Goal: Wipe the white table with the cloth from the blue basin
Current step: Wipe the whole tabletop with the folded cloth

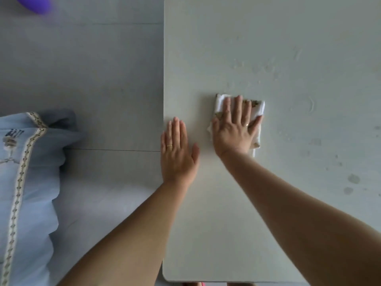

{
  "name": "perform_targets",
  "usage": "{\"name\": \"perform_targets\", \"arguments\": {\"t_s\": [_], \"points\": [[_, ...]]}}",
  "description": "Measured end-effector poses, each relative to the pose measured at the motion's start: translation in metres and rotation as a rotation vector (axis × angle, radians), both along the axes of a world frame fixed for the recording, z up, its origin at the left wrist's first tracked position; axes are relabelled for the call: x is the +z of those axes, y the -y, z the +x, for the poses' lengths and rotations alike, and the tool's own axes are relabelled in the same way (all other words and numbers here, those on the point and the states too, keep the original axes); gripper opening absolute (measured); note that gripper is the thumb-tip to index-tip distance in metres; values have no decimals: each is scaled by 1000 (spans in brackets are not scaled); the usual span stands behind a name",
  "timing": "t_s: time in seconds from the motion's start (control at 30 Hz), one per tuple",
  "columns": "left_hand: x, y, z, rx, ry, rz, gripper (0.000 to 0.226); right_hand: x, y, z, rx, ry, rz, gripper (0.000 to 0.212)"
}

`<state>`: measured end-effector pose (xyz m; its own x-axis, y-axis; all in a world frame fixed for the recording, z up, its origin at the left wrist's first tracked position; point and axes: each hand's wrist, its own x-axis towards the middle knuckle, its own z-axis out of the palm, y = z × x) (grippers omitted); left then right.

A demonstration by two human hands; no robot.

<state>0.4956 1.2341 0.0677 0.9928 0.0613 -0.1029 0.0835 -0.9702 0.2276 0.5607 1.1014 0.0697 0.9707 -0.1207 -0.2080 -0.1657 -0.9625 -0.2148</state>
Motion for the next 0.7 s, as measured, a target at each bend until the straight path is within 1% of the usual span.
{"name": "perform_targets", "arguments": {"t_s": [0.03, 0.1, 0.2, 0.23, 0.27, 0.3, 0.37, 0.4, 0.43, 0.47, 0.5, 0.57, 0.63, 0.67, 0.7], "points": [[-2, 1, -1, 10, 7, 21, 65, 0, -17, -5, 35, -6, 20, 61], [-2, 2, 0, 29, 34, 49, 60, 2, -36, -16, 232, -16, 48, 60], [-2, 0, 0, 8, 22, 17, 61, 6, -8, 4, 597, 33, -17, 60], [-1, -1, 1, 2, 18, 1, 63, 5, 7, 17, 656, 59, -52, 61], [0, -1, 1, 2, 19, -4, 64, 3, 22, 31, 630, 60, -75, 61], [1, -1, 1, 5, 21, -2, 64, 2, 33, 45, 521, 42, -79, 62], [1, 0, 2, 11, 26, 3, 64, -1, 37, 65, 182, 2, -41, 63], [2, 0, 2, 14, 23, 3, 64, -1, 25, 67, 60, -1, -36, 63], [3, 1, 3, 17, 16, 4, 65, -1, 9, 65, 5, -3, -35, 63], [4, 1, 3, 21, 6, 7, 65, 0, -8, 59, 28, -2, -18, 63], [5, 2, 3, 26, -1, 13, 66, 1, -25, 51, 127, 1, 0, 62], [7, 2, 3, 28, -17, 27, 65, 3, -44, 35, 432, -10, 0, 59], [8, 2, 4, 24, -16, 26, 66, 5, -31, 44, 686, 16, -39, 59], [7, 2, 4, 23, -12, 21, 66, 5, -17, 58, 770, 40, -62, 59], [7, 2, 4, 23, -8, 17, 67, 4, -2, 73, 795, 63, -81, 60]]}}
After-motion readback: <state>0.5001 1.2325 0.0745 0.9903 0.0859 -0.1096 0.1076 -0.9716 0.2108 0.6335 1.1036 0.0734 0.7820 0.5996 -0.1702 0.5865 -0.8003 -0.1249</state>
